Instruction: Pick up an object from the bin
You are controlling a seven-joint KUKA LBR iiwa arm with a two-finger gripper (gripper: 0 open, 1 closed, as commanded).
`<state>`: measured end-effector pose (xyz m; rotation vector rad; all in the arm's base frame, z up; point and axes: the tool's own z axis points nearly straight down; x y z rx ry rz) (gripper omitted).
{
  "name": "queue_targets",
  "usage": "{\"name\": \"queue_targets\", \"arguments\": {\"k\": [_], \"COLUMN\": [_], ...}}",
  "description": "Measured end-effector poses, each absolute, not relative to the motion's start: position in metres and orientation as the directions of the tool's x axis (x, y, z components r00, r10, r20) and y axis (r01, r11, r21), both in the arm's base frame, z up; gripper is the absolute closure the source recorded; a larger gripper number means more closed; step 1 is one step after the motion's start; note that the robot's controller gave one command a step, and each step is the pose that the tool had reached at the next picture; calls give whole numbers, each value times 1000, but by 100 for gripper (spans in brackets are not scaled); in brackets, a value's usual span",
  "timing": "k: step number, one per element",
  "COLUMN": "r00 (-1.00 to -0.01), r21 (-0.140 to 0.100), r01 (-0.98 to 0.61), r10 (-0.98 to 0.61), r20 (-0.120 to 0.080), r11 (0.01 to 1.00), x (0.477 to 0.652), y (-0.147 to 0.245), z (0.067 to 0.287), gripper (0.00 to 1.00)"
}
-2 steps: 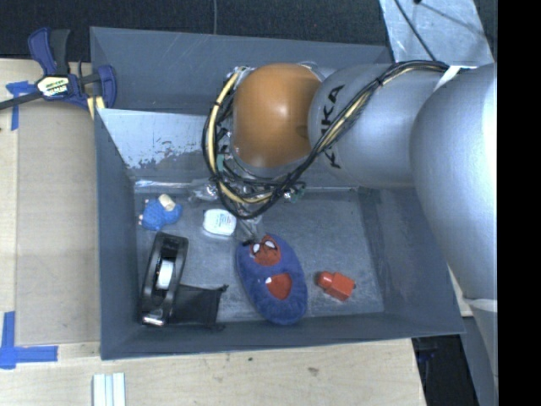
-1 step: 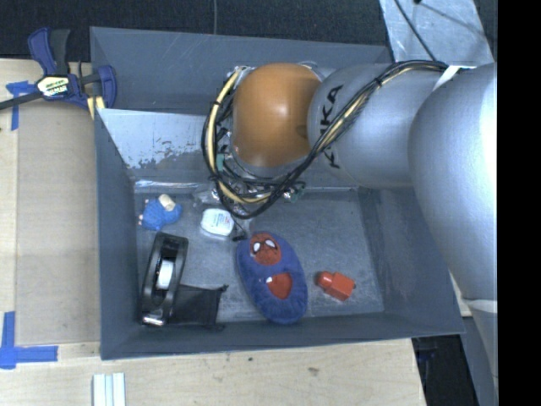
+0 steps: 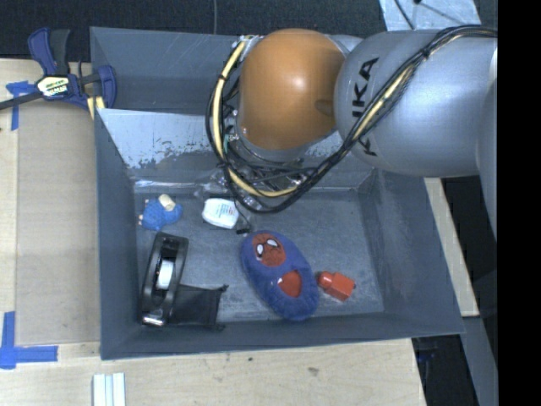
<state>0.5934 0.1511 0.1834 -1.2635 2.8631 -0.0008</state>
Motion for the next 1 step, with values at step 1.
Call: {"name": "queue_targets", "arguments": {"k": [1], "r00": [-639], "r21": [-6], "r01": [-769], "r10": [-769], "r20": [-12], "r11": [639], "x": [570], "y": [183], "z": [305], "gripper": [100]}}
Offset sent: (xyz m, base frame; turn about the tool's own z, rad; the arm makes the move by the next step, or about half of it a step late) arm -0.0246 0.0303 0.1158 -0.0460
